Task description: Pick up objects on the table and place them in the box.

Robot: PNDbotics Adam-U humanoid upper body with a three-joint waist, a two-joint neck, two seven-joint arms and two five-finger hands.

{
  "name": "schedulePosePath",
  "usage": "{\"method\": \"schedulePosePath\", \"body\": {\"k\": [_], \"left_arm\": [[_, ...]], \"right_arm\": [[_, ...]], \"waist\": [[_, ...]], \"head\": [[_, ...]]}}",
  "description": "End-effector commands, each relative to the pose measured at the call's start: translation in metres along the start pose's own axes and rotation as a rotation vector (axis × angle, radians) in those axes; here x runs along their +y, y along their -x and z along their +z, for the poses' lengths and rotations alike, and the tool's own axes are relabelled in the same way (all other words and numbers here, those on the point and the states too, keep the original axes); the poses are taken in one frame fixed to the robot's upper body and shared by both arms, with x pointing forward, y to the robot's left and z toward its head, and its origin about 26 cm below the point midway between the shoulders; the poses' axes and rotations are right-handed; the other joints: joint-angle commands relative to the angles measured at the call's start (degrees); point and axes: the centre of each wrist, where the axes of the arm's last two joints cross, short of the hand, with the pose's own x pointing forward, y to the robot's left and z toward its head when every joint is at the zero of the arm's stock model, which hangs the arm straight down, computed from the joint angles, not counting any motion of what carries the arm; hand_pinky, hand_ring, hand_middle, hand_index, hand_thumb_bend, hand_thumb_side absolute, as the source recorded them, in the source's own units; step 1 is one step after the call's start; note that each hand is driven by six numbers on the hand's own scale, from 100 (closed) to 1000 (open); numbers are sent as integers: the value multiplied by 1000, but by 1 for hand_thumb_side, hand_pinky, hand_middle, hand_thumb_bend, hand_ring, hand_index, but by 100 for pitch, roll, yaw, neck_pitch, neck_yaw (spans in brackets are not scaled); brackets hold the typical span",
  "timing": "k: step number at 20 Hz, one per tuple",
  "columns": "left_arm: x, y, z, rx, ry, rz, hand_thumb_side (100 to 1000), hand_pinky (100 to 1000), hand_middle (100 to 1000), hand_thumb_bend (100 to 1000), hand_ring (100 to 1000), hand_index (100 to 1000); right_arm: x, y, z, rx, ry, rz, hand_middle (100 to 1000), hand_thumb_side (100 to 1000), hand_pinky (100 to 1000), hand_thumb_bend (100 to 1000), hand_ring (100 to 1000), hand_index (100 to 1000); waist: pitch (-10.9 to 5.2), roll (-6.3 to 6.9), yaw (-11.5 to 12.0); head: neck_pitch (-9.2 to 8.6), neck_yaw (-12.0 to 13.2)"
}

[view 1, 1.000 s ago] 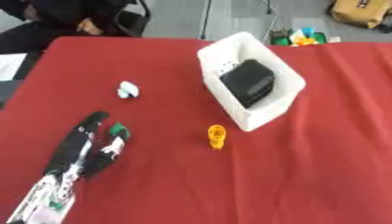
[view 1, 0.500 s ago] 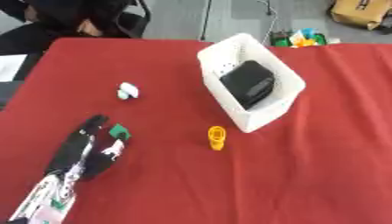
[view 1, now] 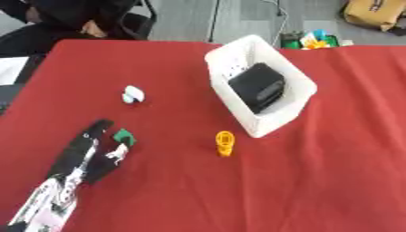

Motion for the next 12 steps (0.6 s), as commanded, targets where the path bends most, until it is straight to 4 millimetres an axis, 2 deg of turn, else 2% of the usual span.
{"method": "schedulePosePath", "body": {"k": [1, 12], "left_arm": [[9, 1, -3, -13, -3, -11, 1000, 1000, 976, 294, 1000, 1000], [7, 1, -3, -23, 37, -6, 1000, 1000, 982, 314, 1000, 1000]], "right_arm": [[0, -6, -5, -27, -1, -10, 633, 1000, 749, 100, 763, 722], [1, -6, -5, -24, 2, -10, 633, 1000, 750, 100, 762, 722]], "waist": [[-67, -12, -13], [-52, -2, -24]], "head": [[-68, 20], [-71, 23]]}}
